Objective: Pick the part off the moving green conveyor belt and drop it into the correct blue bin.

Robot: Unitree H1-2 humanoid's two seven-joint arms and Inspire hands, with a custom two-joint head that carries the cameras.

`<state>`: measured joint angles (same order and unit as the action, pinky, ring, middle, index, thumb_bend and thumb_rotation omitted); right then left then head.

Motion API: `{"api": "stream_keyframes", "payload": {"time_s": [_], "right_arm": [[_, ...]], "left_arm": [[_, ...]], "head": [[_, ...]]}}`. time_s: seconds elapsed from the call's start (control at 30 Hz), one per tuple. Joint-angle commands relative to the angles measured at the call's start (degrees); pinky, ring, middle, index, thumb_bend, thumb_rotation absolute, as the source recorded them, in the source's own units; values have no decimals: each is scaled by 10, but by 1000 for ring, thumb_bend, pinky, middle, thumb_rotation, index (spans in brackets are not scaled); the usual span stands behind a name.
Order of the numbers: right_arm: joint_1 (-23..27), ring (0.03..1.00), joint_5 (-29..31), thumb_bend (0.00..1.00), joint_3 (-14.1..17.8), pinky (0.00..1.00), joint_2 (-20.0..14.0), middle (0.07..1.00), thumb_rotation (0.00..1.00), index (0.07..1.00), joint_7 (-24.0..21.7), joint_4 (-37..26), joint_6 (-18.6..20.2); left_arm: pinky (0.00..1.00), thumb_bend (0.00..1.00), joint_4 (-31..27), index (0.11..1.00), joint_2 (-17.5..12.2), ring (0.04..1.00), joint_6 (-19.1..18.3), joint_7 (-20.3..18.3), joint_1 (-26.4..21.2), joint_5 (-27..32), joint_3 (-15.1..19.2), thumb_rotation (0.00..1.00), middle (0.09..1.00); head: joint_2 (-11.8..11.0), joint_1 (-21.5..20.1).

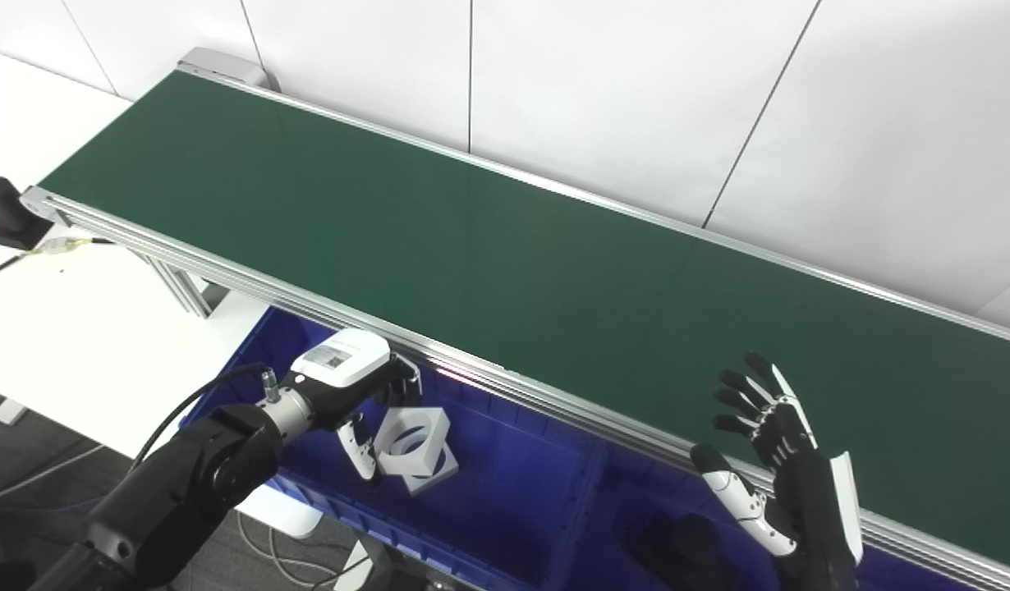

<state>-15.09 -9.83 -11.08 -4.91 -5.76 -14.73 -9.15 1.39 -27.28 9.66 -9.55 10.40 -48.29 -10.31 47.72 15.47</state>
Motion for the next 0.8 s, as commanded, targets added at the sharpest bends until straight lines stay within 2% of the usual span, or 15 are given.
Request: {"api": "stream_keyframes", "payload": {"time_s": [0.0,0.1,0.17,0.2,0.23,0.3,0.43,0.53,0.6,0.77], "right_arm": [[3,792,5,616,-1,681,5,824,467,914,2,-9,-14],[3,791,5,615,-3,681,6,822,466,914,1,-8,-14],[3,789,7,614,-4,681,7,820,459,914,2,-7,-15],[3,789,8,613,-4,681,8,820,458,913,2,-6,-16],[3,788,8,614,-5,682,9,820,456,913,2,-5,-17],[4,787,5,616,-6,681,10,819,458,913,4,-3,-19],[5,791,5,620,-7,681,12,822,460,914,5,3,-23],[4,796,9,626,-7,687,14,826,458,915,5,4,-20],[3,797,9,626,-8,690,15,827,456,915,4,3,-19],[2,792,6,628,-8,687,16,826,458,913,6,4,-22]], "left_arm": [[538,522,-5,508,-10,487,9,32,-16,-7,-1,0,459],[575,522,-17,505,-10,521,-12,18,-17,-9,-3,0,470],[583,524,-30,503,-10,607,-18,21,-15,-21,-5,0,483],[583,524,-39,503,-11,612,-23,21,-13,-30,-6,0,483],[597,707,-45,695,-12,680,-27,20,-12,-35,-7,0,686],[618,813,-64,833,-14,742,-41,7,-10,-50,-9,0,827],[664,945,-100,969,-18,841,-62,-20,-10,-67,-10,0,946],[672,991,-115,991,-21,857,-68,-31,-9,-72,-9,0,957],[687,994,-136,997,-23,858,-80,-53,-8,-71,-6,0,961],[682,949,-222,974,-27,827,-120,-138,-4,-65,7,0,940]], "head": [[-2,-1],[-4,-3],[-5,-5],[-6,-8],[-6,-8],[-9,-12],[-12,-18],[-14,-21],[-15,-24],[-18,-31]]}}
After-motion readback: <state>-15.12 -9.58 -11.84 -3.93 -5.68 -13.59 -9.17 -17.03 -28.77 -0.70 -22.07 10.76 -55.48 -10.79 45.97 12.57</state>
